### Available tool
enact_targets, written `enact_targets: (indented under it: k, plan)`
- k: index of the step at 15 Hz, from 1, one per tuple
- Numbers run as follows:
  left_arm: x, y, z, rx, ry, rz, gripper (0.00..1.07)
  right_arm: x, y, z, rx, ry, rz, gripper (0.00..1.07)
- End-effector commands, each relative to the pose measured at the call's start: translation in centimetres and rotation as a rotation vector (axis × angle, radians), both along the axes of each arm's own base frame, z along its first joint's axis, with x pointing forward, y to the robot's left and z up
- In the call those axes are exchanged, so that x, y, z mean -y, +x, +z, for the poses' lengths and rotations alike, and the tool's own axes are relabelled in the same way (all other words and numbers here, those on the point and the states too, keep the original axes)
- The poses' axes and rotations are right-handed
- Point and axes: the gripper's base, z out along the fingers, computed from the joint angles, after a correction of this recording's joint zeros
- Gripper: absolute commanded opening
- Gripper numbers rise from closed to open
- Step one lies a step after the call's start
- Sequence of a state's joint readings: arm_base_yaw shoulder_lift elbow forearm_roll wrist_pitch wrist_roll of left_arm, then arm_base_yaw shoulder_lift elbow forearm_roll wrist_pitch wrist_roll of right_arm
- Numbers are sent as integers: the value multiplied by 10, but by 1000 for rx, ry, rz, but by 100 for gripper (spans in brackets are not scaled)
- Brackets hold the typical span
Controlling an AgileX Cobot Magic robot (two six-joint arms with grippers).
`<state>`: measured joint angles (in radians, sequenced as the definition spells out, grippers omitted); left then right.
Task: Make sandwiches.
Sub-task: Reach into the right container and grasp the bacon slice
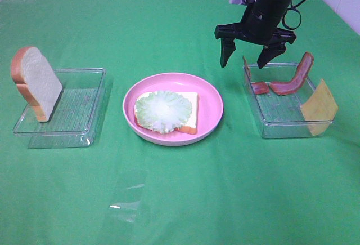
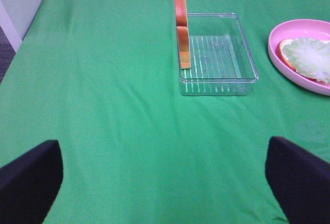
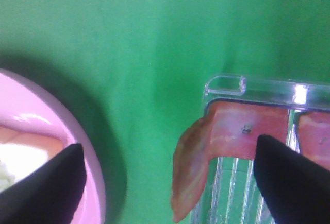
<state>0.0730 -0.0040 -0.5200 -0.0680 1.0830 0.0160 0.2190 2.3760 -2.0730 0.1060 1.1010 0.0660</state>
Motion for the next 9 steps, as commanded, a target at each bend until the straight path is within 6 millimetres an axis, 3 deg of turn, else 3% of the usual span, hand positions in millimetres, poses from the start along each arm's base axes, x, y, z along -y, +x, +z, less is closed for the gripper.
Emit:
enact_targets:
  k: [1, 7, 9]
  plan:
    - [0, -2, 0, 22, -1, 2, 98, 2, 1, -1, -2, -12, 9, 83]
    - [0, -2, 0, 22, -1, 2, 98, 6, -2, -2, -34, -53, 9, 63]
    - [0, -2, 0, 22, -1, 2, 98, 6, -3, -2, -40, -54, 9, 47]
